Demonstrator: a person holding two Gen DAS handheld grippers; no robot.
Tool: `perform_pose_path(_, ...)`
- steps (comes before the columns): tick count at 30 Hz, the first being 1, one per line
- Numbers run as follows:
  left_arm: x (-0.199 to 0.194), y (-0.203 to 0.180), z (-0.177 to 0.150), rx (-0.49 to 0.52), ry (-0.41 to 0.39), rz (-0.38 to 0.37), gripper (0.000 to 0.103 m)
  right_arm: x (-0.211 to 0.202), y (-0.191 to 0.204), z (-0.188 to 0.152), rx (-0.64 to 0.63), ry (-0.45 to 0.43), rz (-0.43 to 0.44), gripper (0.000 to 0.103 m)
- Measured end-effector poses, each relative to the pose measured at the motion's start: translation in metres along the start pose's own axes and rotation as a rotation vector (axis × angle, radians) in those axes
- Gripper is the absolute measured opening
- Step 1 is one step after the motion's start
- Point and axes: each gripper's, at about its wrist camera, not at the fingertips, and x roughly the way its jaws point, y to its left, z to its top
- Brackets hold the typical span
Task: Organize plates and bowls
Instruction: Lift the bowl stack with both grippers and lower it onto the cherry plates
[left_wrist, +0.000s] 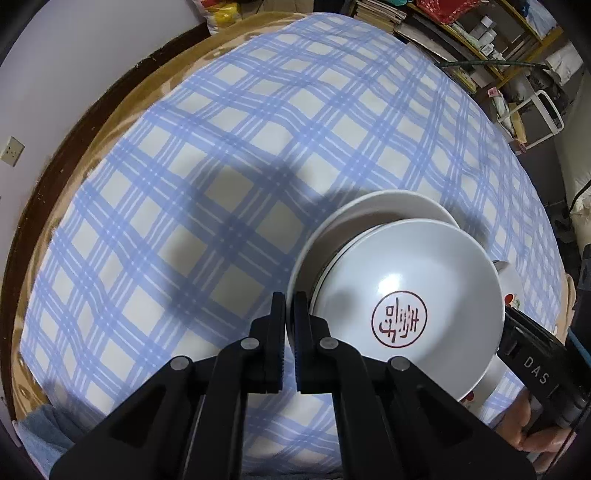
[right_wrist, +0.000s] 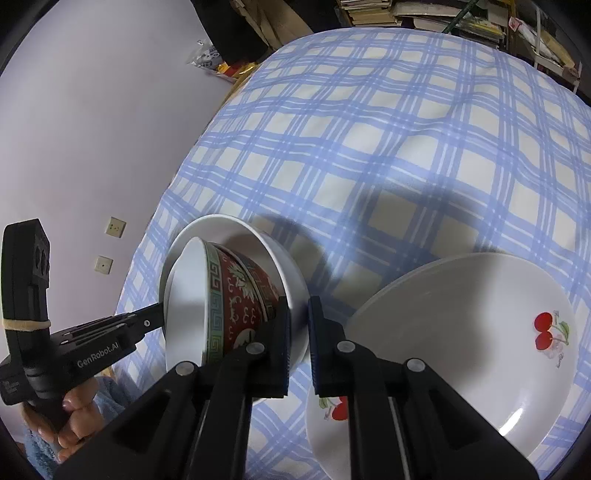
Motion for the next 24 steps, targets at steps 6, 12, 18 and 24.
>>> perform_pose_path(6, -0.027, -0.007, 0.001, -0.003, -0.044, -0.013, 0.001, -0.024, 0.008, 0.005, -0.024, -0.026, -0.010, 0.013)
perform_pose_path(12, -0.059, -0.034, 0.000, 0.034, -0.091, -0.019, 0.001, -0.063, 0.006, 0.006, -0.028, -0.071, -0.009, 0.013)
perform_pose_path(18, -0.062, -0.071, -0.011, 0.040, -0.064, -0.042, 0.001, -0.098, -0.017, -0.008, -0.011, -0.105, -0.053, 0.013)
perform_pose_path(24, -0.047, -0.111, -0.033, 0.076, -0.027, -0.062, 0.002, -0.124, -0.052, -0.034, 0.033, -0.145, -0.102, 0.012)
